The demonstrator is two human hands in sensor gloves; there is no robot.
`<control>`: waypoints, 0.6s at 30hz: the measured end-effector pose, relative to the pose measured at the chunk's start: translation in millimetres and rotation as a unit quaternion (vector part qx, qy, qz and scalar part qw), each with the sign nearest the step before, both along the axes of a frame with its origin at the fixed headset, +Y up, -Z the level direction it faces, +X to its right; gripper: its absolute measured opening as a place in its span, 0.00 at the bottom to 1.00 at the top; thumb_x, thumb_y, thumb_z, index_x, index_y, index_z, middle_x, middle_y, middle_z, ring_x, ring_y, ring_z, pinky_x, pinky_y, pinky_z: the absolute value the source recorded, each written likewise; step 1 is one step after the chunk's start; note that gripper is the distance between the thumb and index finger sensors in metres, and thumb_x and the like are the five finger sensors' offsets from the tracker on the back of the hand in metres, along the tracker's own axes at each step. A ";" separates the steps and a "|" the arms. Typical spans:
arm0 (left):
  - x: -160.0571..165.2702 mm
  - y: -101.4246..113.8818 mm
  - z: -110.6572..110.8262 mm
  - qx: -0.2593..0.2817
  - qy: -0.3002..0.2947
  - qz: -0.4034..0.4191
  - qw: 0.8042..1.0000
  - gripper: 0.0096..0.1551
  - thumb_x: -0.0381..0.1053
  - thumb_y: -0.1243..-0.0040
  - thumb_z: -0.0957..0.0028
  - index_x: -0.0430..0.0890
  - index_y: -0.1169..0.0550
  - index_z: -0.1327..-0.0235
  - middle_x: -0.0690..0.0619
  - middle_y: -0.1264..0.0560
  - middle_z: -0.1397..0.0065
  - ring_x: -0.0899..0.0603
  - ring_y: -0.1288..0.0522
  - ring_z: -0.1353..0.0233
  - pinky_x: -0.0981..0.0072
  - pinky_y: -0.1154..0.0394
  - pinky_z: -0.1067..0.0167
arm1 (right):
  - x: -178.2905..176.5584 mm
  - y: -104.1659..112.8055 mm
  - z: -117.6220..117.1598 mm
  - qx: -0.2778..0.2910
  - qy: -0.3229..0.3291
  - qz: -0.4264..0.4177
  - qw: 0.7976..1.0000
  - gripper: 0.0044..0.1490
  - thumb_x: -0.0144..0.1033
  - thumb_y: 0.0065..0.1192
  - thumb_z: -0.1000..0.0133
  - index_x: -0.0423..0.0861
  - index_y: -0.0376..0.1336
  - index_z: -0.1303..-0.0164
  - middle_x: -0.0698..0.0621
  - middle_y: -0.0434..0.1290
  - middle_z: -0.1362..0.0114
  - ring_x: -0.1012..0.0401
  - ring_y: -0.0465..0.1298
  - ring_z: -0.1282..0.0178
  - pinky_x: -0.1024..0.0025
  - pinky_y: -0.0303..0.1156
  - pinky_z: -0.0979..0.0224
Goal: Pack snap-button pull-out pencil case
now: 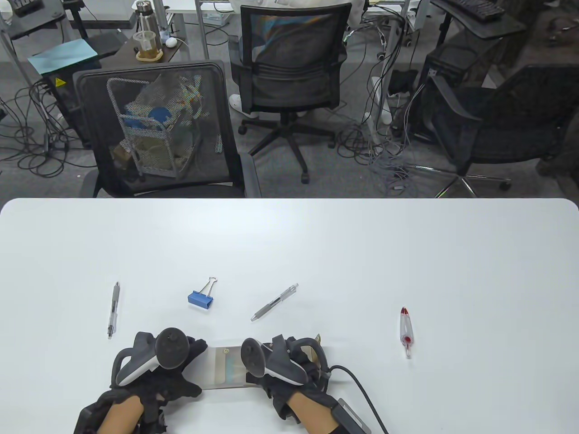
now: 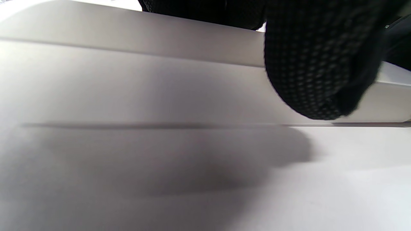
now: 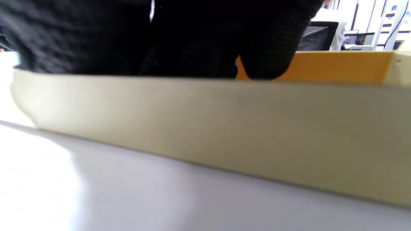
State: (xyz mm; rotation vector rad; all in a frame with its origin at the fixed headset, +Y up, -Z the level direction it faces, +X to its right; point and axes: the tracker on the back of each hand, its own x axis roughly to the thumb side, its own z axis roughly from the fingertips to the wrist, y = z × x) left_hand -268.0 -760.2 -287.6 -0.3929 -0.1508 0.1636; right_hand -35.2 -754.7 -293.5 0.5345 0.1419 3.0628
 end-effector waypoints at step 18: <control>-0.3 0.3 0.8 -0.005 0.000 0.004 1.000 0.58 0.64 0.21 0.73 0.67 0.35 0.24 0.63 0.38 0.16 0.44 0.38 0.13 0.35 0.49 0.18 | 98.2 58.6 26.2 0.172 -0.051 -0.001 0.984 0.49 0.78 0.51 0.56 0.67 0.57 0.24 0.59 0.64 0.15 0.57 0.68 0.18 0.46 0.63 0.17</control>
